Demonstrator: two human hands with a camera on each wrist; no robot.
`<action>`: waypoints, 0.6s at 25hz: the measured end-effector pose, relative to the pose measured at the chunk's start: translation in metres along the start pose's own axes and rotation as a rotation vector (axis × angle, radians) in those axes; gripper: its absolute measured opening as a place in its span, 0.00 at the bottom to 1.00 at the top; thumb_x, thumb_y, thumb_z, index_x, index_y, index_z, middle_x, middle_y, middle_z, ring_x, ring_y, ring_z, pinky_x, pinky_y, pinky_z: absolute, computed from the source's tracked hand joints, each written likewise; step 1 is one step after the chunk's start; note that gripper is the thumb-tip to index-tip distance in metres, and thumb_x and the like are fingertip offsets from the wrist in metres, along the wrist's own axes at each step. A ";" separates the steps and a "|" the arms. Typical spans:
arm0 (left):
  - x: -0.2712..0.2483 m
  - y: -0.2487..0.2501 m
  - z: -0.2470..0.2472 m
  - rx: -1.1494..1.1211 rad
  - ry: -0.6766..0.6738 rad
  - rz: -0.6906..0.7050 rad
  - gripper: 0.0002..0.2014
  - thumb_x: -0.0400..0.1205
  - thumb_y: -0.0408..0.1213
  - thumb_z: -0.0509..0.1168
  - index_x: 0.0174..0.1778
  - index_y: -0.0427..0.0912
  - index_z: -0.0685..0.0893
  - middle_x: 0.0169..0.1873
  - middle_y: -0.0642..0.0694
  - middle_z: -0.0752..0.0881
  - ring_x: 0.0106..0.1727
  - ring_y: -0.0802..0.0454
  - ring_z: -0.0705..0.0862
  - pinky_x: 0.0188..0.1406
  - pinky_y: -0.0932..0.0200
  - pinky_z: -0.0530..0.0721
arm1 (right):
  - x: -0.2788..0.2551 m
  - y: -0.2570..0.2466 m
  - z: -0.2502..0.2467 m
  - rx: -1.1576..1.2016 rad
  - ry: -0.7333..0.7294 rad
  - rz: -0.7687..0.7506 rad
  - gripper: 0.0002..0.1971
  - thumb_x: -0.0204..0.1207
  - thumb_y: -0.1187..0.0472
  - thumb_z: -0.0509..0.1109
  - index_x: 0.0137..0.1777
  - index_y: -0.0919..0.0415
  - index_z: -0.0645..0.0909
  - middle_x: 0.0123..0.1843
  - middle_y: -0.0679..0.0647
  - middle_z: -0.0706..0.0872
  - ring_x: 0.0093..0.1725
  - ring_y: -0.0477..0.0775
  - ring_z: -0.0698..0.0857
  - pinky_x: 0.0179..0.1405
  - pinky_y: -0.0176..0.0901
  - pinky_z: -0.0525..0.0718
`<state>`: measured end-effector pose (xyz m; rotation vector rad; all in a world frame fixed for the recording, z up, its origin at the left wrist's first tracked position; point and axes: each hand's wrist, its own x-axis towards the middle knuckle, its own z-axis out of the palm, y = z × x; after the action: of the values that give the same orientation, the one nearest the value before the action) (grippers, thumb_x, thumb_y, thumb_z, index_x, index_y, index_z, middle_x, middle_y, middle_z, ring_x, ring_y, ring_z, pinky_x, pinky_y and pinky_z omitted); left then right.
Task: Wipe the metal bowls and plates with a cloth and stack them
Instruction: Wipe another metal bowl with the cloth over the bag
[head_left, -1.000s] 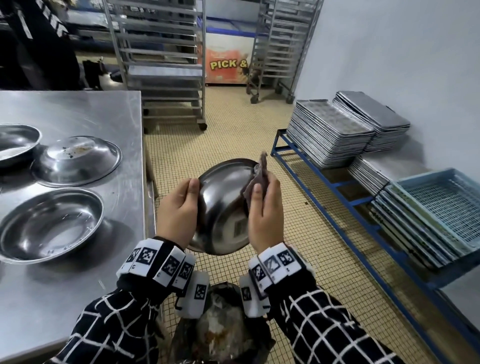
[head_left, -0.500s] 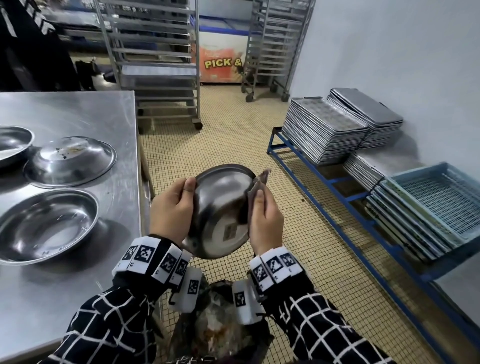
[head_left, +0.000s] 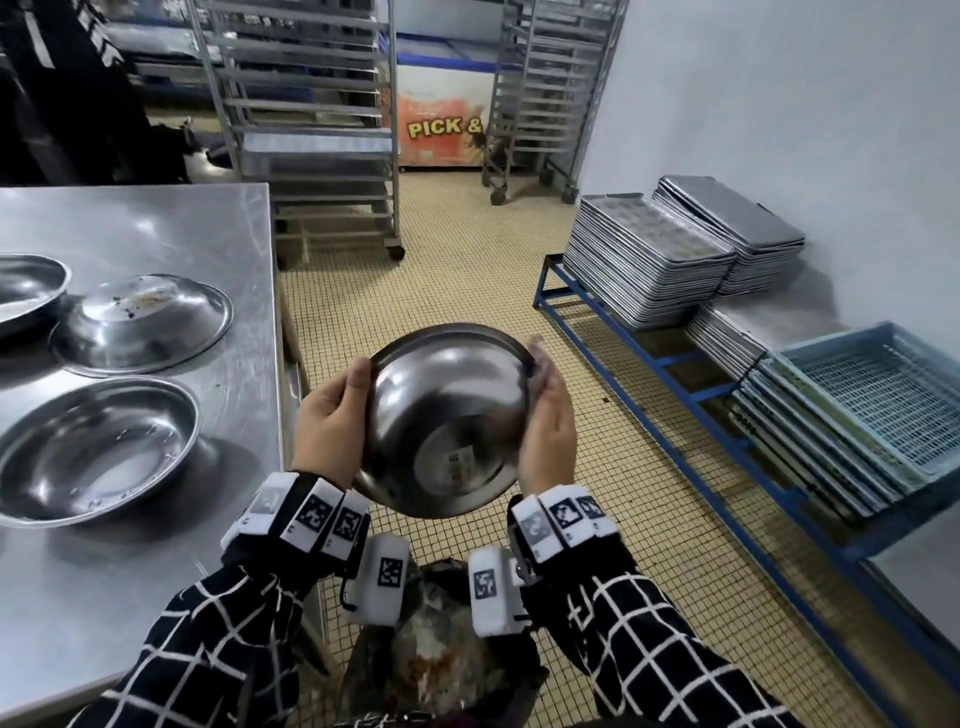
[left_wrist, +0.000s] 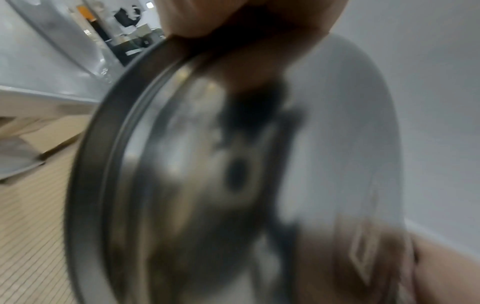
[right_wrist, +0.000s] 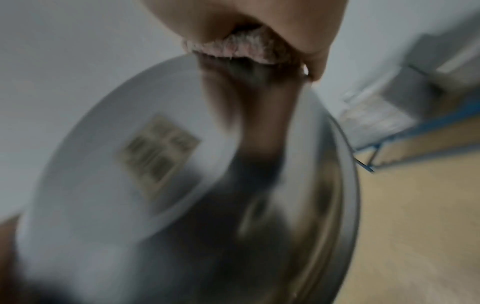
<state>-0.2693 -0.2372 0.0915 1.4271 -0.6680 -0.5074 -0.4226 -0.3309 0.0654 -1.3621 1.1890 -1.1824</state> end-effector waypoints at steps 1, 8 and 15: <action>-0.001 -0.002 -0.001 -0.059 -0.012 -0.022 0.17 0.82 0.51 0.58 0.35 0.45 0.83 0.20 0.58 0.81 0.22 0.66 0.77 0.24 0.72 0.75 | 0.002 0.005 -0.007 0.166 -0.009 0.187 0.24 0.81 0.36 0.50 0.66 0.46 0.79 0.63 0.50 0.83 0.64 0.54 0.81 0.59 0.53 0.83; -0.004 -0.025 -0.004 0.035 -0.353 0.035 0.11 0.79 0.47 0.62 0.57 0.55 0.79 0.46 0.49 0.87 0.44 0.58 0.87 0.40 0.65 0.84 | 0.015 -0.022 -0.056 -0.191 -0.213 0.003 0.12 0.86 0.47 0.52 0.52 0.47 0.77 0.43 0.41 0.82 0.41 0.39 0.80 0.36 0.25 0.76; -0.011 -0.016 0.020 0.205 -0.293 0.068 0.11 0.84 0.40 0.62 0.37 0.44 0.83 0.28 0.49 0.81 0.29 0.62 0.77 0.31 0.70 0.76 | 0.034 -0.027 -0.046 -0.519 -0.210 -0.567 0.13 0.84 0.61 0.60 0.61 0.67 0.81 0.51 0.58 0.87 0.46 0.46 0.80 0.48 0.30 0.78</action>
<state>-0.2898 -0.2463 0.0751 1.5294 -1.0239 -0.6150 -0.4640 -0.3651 0.0986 -2.2658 1.0220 -1.0996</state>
